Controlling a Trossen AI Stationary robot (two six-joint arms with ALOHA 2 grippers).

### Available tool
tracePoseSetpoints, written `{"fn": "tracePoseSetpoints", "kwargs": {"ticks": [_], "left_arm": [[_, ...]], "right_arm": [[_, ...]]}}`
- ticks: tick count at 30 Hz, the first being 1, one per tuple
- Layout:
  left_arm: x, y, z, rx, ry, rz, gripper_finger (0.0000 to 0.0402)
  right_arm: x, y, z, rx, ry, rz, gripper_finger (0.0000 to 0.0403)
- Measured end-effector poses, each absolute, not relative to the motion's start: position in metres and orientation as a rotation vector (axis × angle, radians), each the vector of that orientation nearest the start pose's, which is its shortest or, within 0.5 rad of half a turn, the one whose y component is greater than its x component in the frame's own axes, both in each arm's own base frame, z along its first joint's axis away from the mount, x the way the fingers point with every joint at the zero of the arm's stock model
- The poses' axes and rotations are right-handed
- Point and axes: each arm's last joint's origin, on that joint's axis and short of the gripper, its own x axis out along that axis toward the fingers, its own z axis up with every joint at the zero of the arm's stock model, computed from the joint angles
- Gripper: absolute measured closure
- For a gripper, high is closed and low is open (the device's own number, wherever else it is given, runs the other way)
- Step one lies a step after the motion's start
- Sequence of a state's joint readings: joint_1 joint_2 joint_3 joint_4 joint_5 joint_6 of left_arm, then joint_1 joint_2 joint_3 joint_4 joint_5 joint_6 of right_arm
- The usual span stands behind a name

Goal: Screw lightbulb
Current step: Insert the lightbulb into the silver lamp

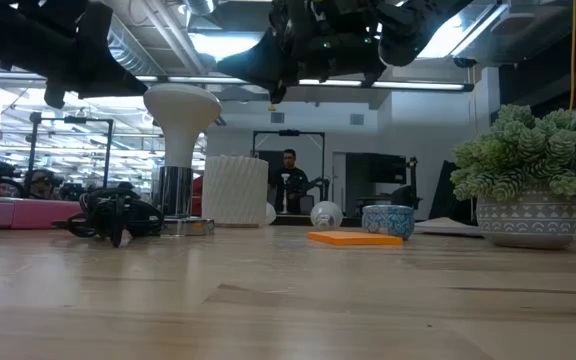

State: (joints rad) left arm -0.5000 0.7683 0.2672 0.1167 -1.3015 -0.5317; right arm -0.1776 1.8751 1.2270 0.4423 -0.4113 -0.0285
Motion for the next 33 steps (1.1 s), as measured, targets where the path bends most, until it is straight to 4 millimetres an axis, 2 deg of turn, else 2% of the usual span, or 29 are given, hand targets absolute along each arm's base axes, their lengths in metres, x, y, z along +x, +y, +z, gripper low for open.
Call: {"fn": "tracePoseSetpoints", "kwargs": {"ticks": [5, 12, 16, 21, 27, 33], "left_arm": [[0.134, -0.049, 0.199, -0.207, 0.031, 0.736, 0.0401], [0.135, -0.062, 0.200, -0.268, 0.069, 0.532, 0.0401], [0.139, -0.065, 0.195, -0.273, 0.095, 0.508, 0.0401], [0.143, -0.068, 0.188, -0.274, 0.120, 0.517, 0.0401], [0.145, -0.068, 0.184, -0.265, 0.113, 0.568, 0.0401], [0.144, -0.067, 0.184, -0.256, 0.103, 0.592, 0.0401]], "right_arm": [[0.417, -0.077, 0.234, 0.000, 0.208, 0.130, 0.0384], [0.415, -0.087, 0.231, 0.002, 0.235, 0.080, 0.0384], [0.416, -0.086, 0.228, -0.003, 0.241, 0.047, 0.0384], [0.420, -0.087, 0.215, 0.009, 0.273, 0.054, 0.0384], [0.421, -0.080, 0.216, 0.019, 0.270, 0.079, 0.0384], [0.424, -0.060, 0.213, 0.012, 0.307, 0.122, 0.0384]]}}
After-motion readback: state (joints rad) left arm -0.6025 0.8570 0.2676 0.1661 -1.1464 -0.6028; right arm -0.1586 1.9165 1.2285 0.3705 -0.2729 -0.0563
